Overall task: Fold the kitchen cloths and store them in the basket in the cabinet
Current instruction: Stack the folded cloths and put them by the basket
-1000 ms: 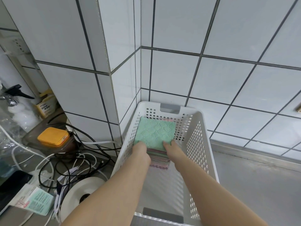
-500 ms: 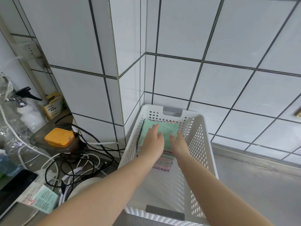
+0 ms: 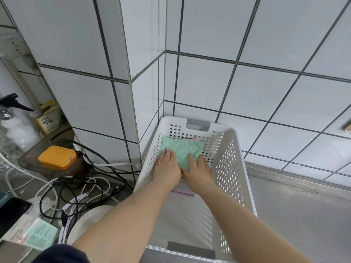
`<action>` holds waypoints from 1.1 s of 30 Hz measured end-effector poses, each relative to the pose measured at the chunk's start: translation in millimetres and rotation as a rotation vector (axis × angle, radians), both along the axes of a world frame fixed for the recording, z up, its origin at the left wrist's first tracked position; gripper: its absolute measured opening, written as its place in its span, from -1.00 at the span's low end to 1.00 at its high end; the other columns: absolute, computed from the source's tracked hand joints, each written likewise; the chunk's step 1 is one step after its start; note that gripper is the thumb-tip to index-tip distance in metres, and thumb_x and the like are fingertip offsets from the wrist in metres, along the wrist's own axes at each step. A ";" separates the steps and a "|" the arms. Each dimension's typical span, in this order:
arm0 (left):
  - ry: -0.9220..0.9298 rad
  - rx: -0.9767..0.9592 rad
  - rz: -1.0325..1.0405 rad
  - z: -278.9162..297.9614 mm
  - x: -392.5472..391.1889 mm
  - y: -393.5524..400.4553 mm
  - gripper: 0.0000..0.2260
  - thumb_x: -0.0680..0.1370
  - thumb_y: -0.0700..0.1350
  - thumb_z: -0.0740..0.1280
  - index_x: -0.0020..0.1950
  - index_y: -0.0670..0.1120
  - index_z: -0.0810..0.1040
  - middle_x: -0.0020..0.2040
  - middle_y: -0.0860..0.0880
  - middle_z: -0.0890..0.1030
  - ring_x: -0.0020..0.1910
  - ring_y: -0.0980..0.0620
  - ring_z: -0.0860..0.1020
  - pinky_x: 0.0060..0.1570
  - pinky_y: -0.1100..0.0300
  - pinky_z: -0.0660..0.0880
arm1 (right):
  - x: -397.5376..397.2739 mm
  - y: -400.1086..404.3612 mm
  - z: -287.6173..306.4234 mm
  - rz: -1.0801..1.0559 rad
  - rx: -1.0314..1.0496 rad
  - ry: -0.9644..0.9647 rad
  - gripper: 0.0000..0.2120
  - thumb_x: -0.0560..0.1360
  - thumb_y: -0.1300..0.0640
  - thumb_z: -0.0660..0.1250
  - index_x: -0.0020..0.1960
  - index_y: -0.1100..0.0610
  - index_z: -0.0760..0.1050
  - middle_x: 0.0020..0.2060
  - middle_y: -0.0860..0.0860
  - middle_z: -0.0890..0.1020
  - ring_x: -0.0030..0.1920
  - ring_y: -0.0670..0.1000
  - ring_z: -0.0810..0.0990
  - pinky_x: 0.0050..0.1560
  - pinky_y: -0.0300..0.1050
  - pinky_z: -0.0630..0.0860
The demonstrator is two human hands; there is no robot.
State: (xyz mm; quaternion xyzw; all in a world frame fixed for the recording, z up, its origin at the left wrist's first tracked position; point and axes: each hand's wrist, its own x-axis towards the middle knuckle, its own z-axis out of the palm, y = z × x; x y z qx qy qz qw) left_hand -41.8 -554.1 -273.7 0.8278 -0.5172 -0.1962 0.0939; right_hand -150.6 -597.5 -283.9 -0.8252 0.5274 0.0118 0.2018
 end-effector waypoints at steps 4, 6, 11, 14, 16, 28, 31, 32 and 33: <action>0.141 -0.056 0.027 17.9 -1.1 0.4 -0.43 0.61 -0.14 0.09 0.55 -0.13 -0.11 0.57 -0.10 -0.10 0.54 -0.05 -0.12 0.50 0.06 -0.09 | -6.2 3.7 14.3 -0.042 -0.038 -0.096 -0.38 0.57 -0.14 0.09 0.53 -0.03 -0.07 0.53 0.12 -0.10 0.52 0.14 -0.14 0.48 0.18 -0.06; 0.328 -0.155 0.069 33.2 -2.1 5.8 -0.40 0.58 -0.18 0.15 0.56 -0.07 -0.05 0.56 -0.07 0.01 0.53 -0.02 0.02 0.45 0.13 0.05 | -10.8 6.9 28.8 -0.068 -0.049 -0.174 -0.35 0.55 -0.10 0.17 0.53 0.00 -0.03 0.53 0.13 -0.08 0.52 0.17 -0.12 0.47 0.16 -0.04; 0.768 -0.416 0.168 73.9 -5.0 42.7 -0.52 0.56 -0.13 0.24 0.48 0.00 0.23 0.42 0.06 0.37 0.28 0.14 0.39 0.13 0.26 0.28 | -26.8 22.7 74.1 -0.181 0.057 -0.527 -0.41 0.54 0.00 0.27 0.49 0.05 0.15 0.46 0.08 0.26 0.45 0.08 0.24 0.43 0.04 0.21; 0.959 -0.550 0.216 90.5 -11.3 81.7 -0.65 0.55 -0.10 0.29 0.32 0.08 0.42 0.27 0.13 0.52 0.12 0.27 0.48 0.11 0.25 0.37 | -42.0 50.6 96.7 -0.248 0.153 -0.747 -0.50 0.54 0.03 0.28 0.44 0.02 0.26 0.38 0.02 0.40 0.36 0.00 0.37 0.37 -0.01 0.31; 1.022 -0.593 0.213 95.0 -19.2 105.7 -0.71 0.53 -0.10 0.33 0.25 0.09 0.48 0.21 0.16 0.55 0.14 0.29 0.49 0.19 0.21 0.40 | -52.7 71.2 107.2 -0.276 0.180 -0.861 -0.55 0.54 0.05 0.29 0.41 0.01 0.31 0.35 0.00 0.44 0.32 -0.04 0.41 0.34 -0.05 0.34; 0.986 -0.591 0.052 102.5 -65.7 169.6 -0.76 0.52 -0.09 0.36 0.18 0.11 0.53 0.13 0.24 0.59 0.09 0.42 0.50 -0.09 0.56 0.42 | -139.9 160.5 101.9 -0.369 0.161 -1.256 -0.66 0.50 0.08 0.35 0.18 -0.26 0.39 0.24 -0.17 0.52 0.28 -0.19 0.45 0.30 -0.09 0.37; 0.992 -0.573 0.000 100.5 -74.7 173.8 -0.76 0.52 -0.08 0.35 0.17 0.11 0.53 0.12 0.24 0.58 0.08 0.42 0.51 -0.06 0.51 0.42 | -152.1 175.5 102.3 -0.412 0.119 -1.247 -0.63 0.48 0.07 0.36 0.19 -0.26 0.37 0.20 -0.22 0.51 0.27 -0.22 0.45 0.23 -0.20 0.37; 0.998 -0.551 -0.034 100.7 -78.4 176.0 -0.75 0.52 -0.08 0.36 0.18 0.11 0.52 0.13 0.25 0.58 0.08 0.42 0.51 -0.03 0.46 0.42 | -156.6 182.0 102.6 -0.436 0.094 -1.240 -0.61 0.48 0.06 0.37 0.20 -0.27 0.36 0.21 -0.22 0.50 0.27 -0.24 0.43 0.20 -0.23 0.36; 1.003 -0.527 -0.070 100.4 -81.1 177.5 -0.74 0.52 -0.08 0.36 0.19 0.12 0.51 0.13 0.25 0.57 0.08 0.41 0.51 0.00 0.42 0.41 | -159.8 187.2 103.0 -0.458 0.071 -1.233 -0.61 0.48 0.07 0.37 0.19 -0.28 0.35 0.21 -0.22 0.50 0.27 -0.25 0.42 0.18 -0.26 0.35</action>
